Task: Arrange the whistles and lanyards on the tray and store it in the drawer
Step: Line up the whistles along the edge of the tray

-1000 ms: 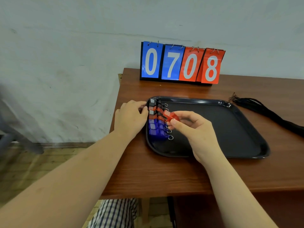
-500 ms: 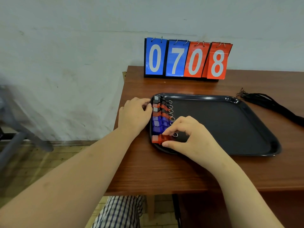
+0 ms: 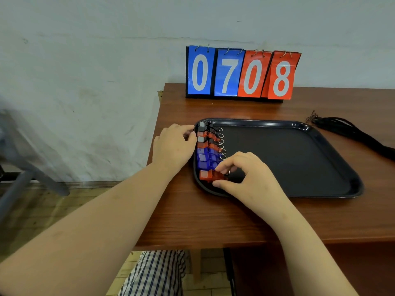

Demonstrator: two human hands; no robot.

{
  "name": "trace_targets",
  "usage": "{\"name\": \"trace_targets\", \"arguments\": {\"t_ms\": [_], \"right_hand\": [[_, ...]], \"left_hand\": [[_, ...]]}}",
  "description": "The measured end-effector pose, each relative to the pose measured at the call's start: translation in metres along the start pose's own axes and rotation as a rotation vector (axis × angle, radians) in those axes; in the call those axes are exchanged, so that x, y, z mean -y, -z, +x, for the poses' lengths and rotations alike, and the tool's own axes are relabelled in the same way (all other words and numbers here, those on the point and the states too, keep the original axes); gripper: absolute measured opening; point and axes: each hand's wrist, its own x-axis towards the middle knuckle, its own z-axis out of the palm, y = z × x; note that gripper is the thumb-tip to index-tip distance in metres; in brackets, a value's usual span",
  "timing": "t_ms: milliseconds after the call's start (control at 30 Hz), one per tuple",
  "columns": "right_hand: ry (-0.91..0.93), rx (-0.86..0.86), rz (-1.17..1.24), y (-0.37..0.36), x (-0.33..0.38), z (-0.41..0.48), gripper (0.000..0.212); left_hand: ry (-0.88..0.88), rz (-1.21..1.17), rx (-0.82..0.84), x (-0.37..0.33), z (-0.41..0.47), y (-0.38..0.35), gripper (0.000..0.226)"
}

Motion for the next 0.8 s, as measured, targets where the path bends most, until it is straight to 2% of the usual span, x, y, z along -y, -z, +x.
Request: {"name": "trace_targets", "arguments": {"t_ms": [800], "right_hand": [[-0.02,-0.021,0.048,0.0001,0.0051,-0.0017,0.022]], "left_hand": [[-0.021,-0.007,-0.005,0.0017,0.0003,-0.0007,0.036]]}}
